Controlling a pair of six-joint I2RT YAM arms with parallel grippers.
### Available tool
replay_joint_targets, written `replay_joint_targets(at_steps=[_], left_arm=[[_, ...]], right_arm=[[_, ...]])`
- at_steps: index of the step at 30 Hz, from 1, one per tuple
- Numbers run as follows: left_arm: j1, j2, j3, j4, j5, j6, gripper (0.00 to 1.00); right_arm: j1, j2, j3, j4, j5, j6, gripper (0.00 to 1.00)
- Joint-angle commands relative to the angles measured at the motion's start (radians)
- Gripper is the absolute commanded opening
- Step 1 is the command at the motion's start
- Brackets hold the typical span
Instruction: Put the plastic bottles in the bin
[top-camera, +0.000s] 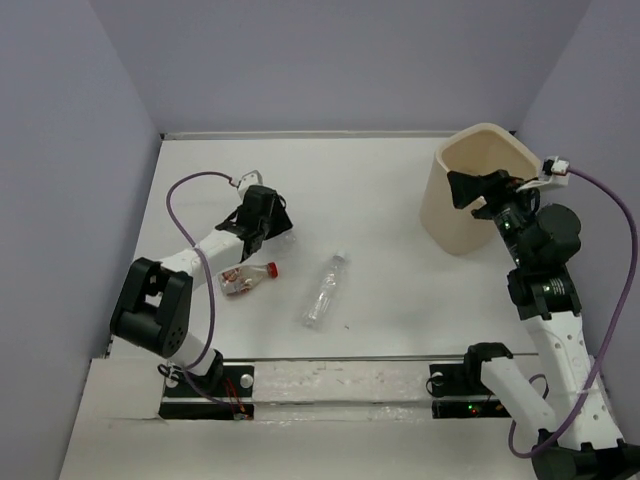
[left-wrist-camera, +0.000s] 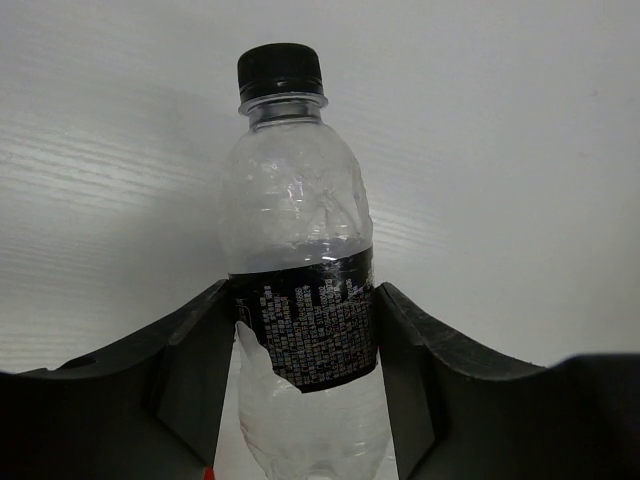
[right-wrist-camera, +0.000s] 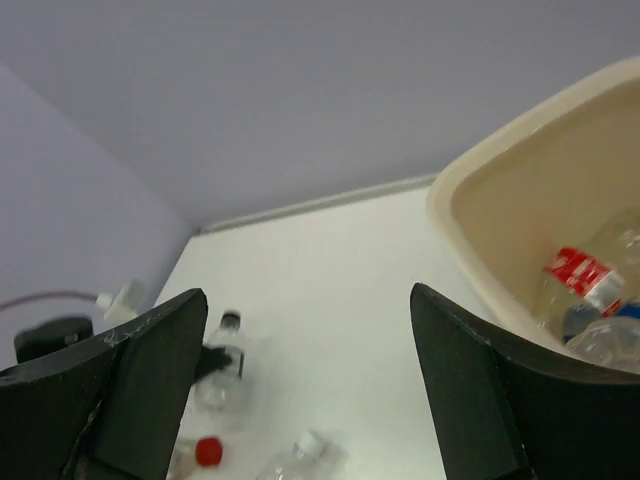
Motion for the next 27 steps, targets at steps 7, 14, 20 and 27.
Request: replay_joint_targets(at_steps=[7,14,20,27], left_arm=[[-0.214,-0.087,0.440,-0.038,0.016,0.077,0.37],[-0.344,0.096,0.798,0.009,0.147,0.065,0.37],[-0.430,0.343,1.156,0.034,0.247,0.047,0.37],[-0.490,0.630,1.518,0.075,0.343,0.004,0.37]], right_arm=[[0.004,-0.292,-0.346,-0.131,-0.311,0.101,0.45],[0.013,-0.311,-0.576,-0.122,-0.343,0.179,0.00],[0.013,-0.277,-0.674,-0.039,-0.363,0.211,0.00],[0.023,-0.259,-0.714,-0.015,-0.383,0.200,0.00]])
